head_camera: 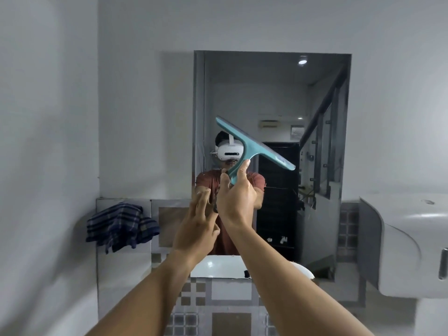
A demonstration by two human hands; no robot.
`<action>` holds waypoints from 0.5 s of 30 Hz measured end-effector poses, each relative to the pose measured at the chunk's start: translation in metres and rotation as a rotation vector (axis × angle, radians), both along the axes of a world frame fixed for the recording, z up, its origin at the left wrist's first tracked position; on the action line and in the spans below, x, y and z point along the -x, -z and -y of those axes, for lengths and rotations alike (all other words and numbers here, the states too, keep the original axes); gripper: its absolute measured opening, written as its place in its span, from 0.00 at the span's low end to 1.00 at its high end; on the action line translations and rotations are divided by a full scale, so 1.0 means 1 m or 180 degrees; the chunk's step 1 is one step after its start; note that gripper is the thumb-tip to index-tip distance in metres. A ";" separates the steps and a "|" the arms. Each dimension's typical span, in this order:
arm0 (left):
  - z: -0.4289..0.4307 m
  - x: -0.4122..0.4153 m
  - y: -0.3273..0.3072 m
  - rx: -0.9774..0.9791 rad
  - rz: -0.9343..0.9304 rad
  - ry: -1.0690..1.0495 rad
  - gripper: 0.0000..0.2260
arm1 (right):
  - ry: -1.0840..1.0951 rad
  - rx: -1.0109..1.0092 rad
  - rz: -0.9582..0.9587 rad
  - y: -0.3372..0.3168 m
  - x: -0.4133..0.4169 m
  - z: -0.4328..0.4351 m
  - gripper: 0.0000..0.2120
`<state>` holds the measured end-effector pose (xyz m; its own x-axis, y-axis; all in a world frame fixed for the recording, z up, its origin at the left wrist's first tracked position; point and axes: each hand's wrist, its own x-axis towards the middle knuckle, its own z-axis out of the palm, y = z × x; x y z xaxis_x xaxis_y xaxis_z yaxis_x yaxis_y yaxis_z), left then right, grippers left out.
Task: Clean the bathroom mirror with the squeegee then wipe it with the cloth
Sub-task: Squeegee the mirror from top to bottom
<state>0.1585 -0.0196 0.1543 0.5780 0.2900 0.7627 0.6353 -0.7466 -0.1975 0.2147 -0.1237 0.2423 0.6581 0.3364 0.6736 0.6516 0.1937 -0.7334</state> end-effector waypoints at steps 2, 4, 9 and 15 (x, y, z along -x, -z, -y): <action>0.003 0.001 0.000 0.0001 0.0012 0.0027 0.29 | 0.0002 0.0002 0.0008 0.001 -0.002 -0.001 0.31; 0.005 0.003 -0.001 0.0002 0.0085 0.0090 0.30 | 0.0030 0.0024 0.0082 0.001 -0.004 -0.001 0.31; 0.003 0.003 -0.001 -0.0052 0.0162 0.0073 0.33 | 0.0117 0.0138 0.0274 0.004 -0.005 -0.001 0.33; -0.001 0.003 -0.001 0.0010 -0.0013 0.0046 0.35 | 0.0296 0.0529 0.0969 0.006 -0.001 0.009 0.31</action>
<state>0.1558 -0.0186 0.1549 0.5853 0.2842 0.7594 0.6237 -0.7562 -0.1977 0.2159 -0.1325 0.2358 0.4688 0.4057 0.7846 0.8543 0.0176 -0.5195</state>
